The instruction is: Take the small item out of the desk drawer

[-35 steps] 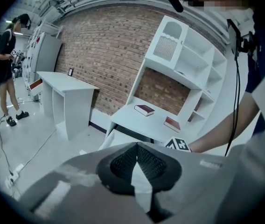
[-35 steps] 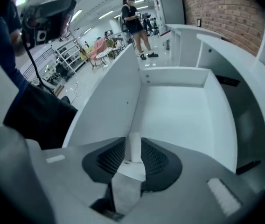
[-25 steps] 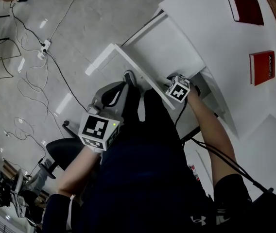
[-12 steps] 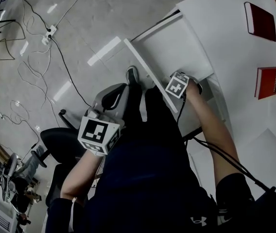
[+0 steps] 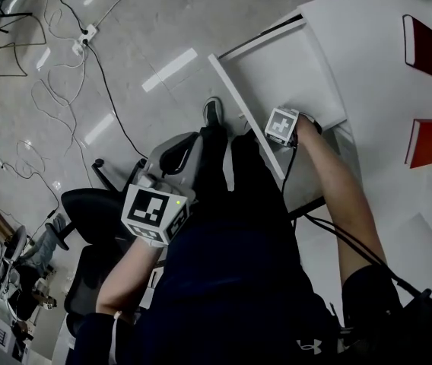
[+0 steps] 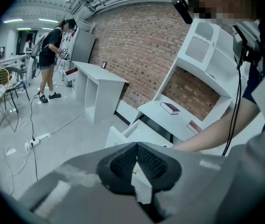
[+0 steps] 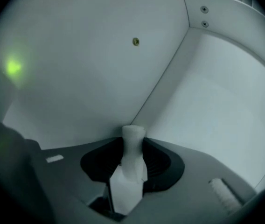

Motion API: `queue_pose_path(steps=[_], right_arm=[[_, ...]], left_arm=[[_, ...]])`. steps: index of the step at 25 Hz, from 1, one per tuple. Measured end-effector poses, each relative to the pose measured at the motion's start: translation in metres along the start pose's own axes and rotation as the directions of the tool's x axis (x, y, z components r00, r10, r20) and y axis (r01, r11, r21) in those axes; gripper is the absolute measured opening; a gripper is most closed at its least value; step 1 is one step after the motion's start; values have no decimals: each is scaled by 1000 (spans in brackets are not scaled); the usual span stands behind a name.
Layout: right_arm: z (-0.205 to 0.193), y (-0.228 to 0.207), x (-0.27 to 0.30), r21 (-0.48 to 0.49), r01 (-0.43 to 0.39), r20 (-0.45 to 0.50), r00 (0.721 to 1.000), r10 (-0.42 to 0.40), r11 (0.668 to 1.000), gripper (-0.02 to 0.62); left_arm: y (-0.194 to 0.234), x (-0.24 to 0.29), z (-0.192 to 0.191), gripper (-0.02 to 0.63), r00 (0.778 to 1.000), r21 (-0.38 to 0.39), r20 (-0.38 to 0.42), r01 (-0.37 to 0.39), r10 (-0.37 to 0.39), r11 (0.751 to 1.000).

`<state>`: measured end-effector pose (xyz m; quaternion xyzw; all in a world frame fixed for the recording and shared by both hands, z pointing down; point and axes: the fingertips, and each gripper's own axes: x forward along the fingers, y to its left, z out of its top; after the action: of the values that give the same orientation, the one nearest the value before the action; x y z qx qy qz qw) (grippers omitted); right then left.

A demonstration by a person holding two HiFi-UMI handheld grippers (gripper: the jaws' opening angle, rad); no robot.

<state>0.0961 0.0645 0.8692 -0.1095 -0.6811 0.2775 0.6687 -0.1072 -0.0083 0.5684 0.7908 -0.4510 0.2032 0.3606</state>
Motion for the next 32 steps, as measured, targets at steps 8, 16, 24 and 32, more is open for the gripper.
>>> queue_pose_path(steps=[8, 16, 24, 32], right_arm=[[10, -12, -32, 93, 91, 131, 986, -103, 991, 133], [21, -16, -104, 271, 118, 384, 897, -220, 955, 133], [19, -2, -193, 402, 144, 573, 730, -372, 904, 133], [-6, 11, -288, 555, 97, 691, 500, -523, 826, 133]], left_arm=[[-5, 7, 10, 3, 1000, 23, 16, 20, -20, 1000], [-38, 19, 43, 3, 995, 83, 45, 82, -86, 993], [-66, 21, 74, 3, 988, 163, 62, 127, -139, 978], [-86, 22, 104, 3, 981, 207, 90, 153, -174, 966]])
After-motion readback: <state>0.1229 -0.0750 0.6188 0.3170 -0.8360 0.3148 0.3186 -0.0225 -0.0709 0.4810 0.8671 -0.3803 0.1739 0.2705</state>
